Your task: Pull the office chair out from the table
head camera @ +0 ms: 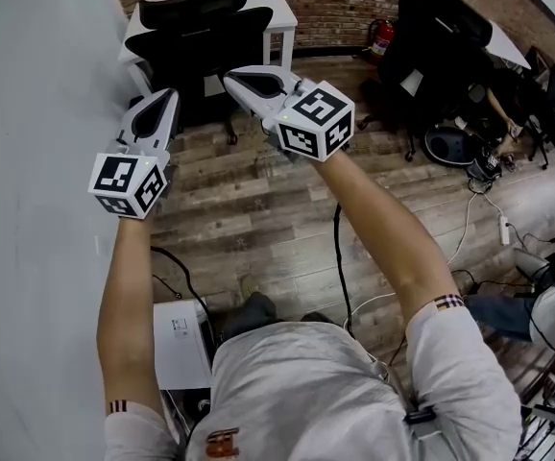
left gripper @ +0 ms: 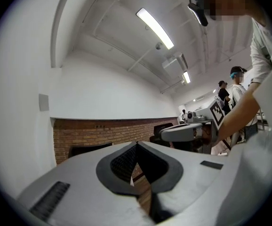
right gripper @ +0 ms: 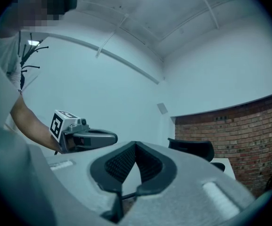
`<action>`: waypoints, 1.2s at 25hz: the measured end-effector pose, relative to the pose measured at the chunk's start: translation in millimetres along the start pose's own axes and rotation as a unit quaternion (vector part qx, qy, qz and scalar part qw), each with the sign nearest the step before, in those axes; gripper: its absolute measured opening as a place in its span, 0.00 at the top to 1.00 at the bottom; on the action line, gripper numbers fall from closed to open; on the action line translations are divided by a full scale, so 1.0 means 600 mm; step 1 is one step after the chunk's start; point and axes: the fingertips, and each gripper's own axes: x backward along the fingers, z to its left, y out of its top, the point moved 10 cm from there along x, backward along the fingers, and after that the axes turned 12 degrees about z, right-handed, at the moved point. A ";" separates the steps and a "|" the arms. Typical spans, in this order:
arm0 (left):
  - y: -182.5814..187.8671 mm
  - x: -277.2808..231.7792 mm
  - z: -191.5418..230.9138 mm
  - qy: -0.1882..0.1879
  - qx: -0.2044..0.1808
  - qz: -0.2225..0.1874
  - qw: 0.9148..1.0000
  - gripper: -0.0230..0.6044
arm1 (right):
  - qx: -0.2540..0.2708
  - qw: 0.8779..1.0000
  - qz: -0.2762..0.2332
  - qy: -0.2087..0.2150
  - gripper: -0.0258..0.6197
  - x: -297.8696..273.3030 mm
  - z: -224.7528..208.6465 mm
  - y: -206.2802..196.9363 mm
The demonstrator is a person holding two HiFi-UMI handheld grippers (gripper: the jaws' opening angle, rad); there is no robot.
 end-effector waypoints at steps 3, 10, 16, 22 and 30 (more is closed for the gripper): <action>-0.004 -0.027 0.057 -0.007 -0.006 -0.002 1.000 0.96 | -0.003 1.000 0.000 -0.005 0.96 -0.054 -0.029 0.004; -0.021 -0.081 0.172 -0.016 0.009 -0.010 1.000 0.96 | -0.007 1.000 0.007 -0.029 0.96 -0.140 -0.089 0.004; -0.029 -0.113 0.223 -0.019 0.017 -0.011 1.000 0.96 | -0.005 0.999 0.020 -0.046 0.96 -0.167 -0.130 -0.002; -0.036 -0.149 0.260 -0.016 0.015 -0.006 1.000 0.96 | -0.006 0.998 0.028 -0.055 0.96 -0.186 -0.182 -0.011; -0.051 -0.245 0.299 -0.008 -0.011 0.016 1.000 0.96 | -0.002 0.998 0.031 -0.053 0.96 -0.228 -0.283 -0.034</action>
